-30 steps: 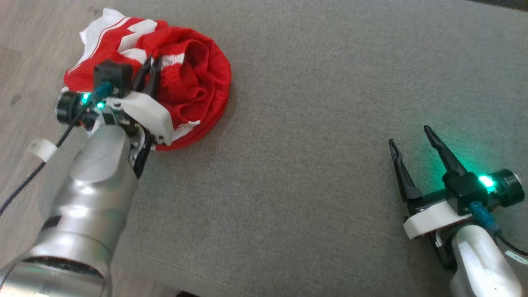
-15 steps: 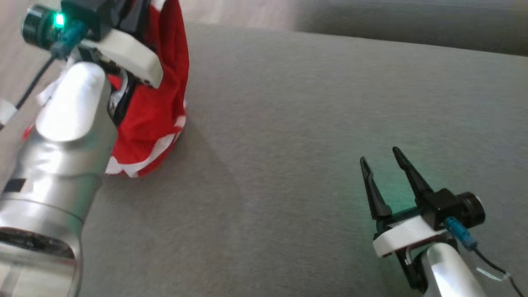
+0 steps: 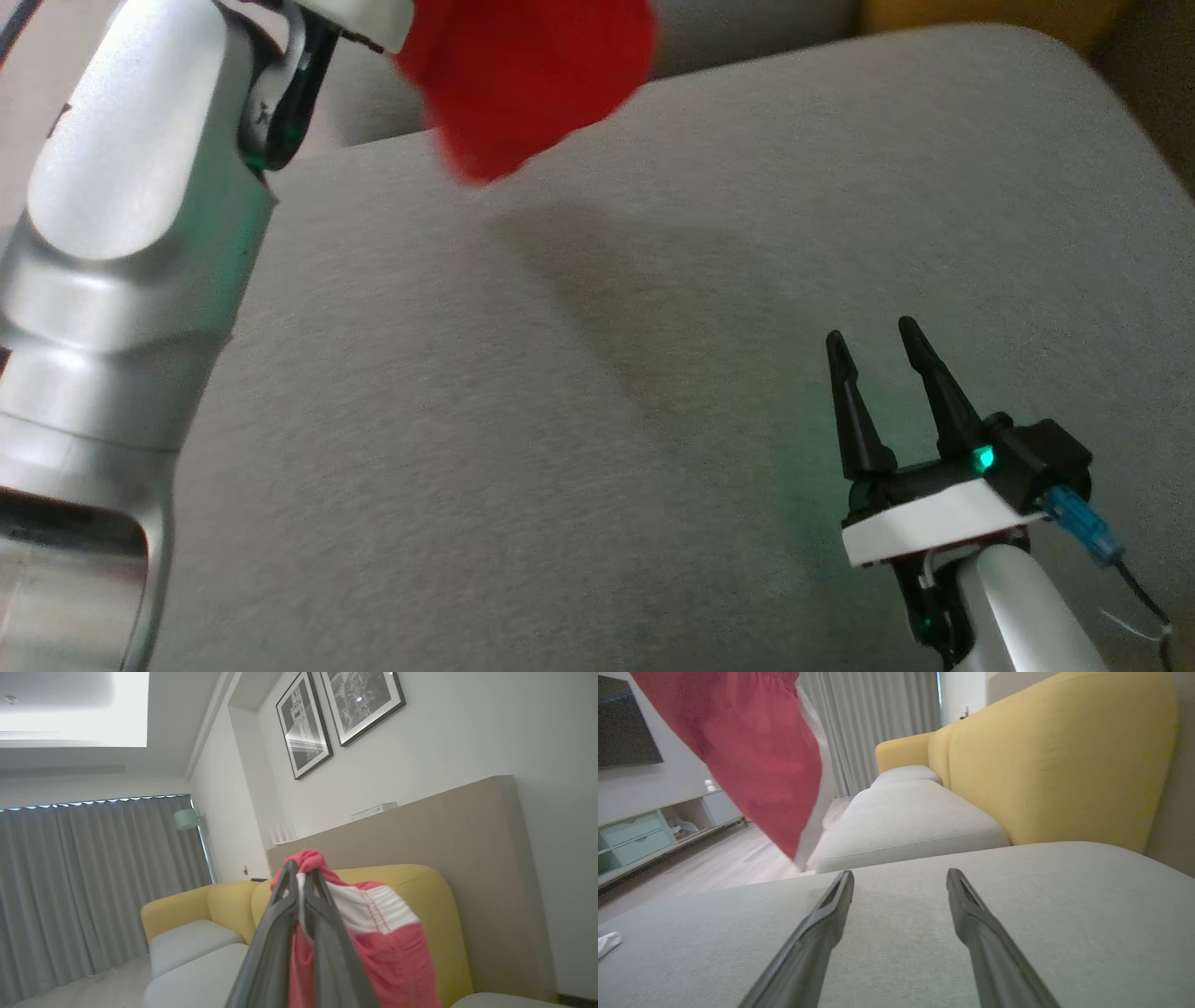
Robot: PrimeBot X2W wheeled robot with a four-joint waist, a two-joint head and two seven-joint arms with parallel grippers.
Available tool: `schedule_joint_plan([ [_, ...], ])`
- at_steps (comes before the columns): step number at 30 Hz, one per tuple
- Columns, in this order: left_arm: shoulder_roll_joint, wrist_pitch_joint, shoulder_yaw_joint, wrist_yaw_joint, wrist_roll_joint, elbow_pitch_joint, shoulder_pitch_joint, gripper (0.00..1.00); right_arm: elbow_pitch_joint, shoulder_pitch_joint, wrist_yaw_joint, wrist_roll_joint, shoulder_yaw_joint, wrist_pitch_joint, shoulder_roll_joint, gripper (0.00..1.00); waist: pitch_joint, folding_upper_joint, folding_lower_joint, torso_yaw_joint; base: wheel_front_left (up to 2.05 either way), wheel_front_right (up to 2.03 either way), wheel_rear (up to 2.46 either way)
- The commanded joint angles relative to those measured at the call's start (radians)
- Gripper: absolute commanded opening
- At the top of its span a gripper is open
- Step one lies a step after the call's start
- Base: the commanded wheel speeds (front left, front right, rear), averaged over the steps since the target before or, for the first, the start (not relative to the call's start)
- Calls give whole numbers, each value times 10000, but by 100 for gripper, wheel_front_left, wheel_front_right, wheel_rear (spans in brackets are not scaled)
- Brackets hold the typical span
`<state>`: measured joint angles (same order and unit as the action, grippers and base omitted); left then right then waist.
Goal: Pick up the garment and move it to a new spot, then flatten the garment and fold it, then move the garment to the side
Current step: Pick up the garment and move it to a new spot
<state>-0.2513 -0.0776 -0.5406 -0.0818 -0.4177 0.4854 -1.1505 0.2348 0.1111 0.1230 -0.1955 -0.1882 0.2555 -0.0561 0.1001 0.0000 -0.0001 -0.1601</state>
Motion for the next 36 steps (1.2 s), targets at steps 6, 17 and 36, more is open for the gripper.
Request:
schedule_joint_plan([
  [6,-275,195,215,112,-611,-760,1067,0,-592,488,77,-334,-374,63,57,100,978,0,1,-1785,0,0,0],
  [17,109,-1826,138,1952,317,368,5385,100,-341,521,77,-281,-426,63,58,100,1458,0,1,-1078,0,0,0],
  [36,2004,-1841,4404,1187,1798,-4606,11692,100,-829,-1071,77,811,466,63,58,100,-780,0,1,2045,0,0,0],
])
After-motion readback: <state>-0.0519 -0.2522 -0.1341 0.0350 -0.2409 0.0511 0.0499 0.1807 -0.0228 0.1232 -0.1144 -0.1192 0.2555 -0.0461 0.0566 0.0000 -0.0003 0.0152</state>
